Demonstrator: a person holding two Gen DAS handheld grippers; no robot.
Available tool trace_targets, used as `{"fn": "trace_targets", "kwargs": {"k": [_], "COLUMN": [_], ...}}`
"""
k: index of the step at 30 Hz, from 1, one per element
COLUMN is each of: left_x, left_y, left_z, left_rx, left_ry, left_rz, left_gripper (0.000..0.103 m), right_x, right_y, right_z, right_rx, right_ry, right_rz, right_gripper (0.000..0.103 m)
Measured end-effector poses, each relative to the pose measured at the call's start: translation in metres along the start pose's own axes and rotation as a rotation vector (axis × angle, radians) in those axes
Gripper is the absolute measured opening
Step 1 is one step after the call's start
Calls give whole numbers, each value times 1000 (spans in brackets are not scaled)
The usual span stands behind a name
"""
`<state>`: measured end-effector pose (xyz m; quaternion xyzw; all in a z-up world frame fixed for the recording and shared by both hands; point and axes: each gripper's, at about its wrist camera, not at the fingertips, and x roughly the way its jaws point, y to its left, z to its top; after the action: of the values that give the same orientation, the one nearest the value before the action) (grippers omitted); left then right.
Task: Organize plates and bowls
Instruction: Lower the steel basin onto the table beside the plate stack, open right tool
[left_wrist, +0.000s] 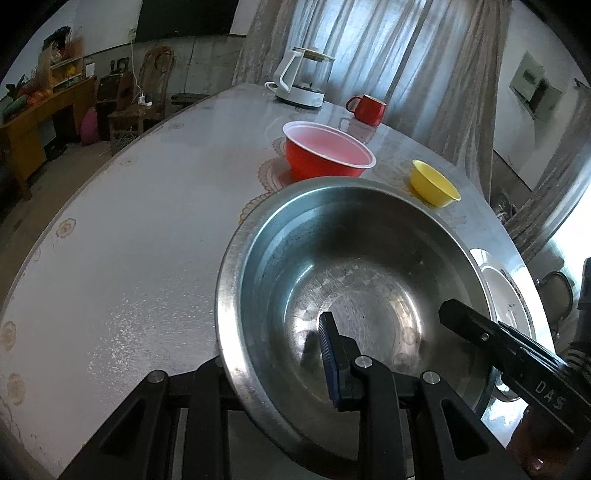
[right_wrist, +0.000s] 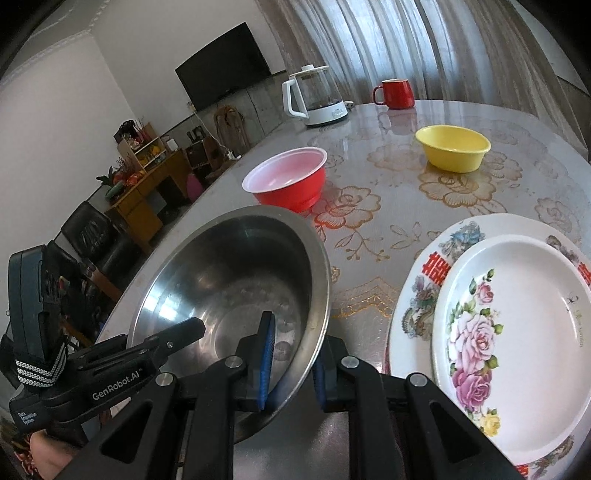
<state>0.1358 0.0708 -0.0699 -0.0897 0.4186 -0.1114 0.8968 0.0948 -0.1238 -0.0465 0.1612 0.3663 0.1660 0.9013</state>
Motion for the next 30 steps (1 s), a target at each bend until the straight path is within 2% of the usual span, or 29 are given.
{"fn": "trace_targets", "kwargs": {"k": [19, 28, 30], "left_x": [10, 8, 6], "left_y": [7, 9, 10], "left_z": [2, 0, -1], "left_rx": [-10, -21, -24], "left_ry": [12, 0, 0], "left_rz": [41, 40, 36], "left_gripper": [28, 28, 28], "right_x": [18, 24, 24], "right_y": [5, 10, 11], "right_z": [8, 4, 2], "right_rx": [1, -1, 1], "right_ry": [37, 67, 73], "right_rz": [-11, -12, -7], "right_gripper": [19, 23, 26]}}
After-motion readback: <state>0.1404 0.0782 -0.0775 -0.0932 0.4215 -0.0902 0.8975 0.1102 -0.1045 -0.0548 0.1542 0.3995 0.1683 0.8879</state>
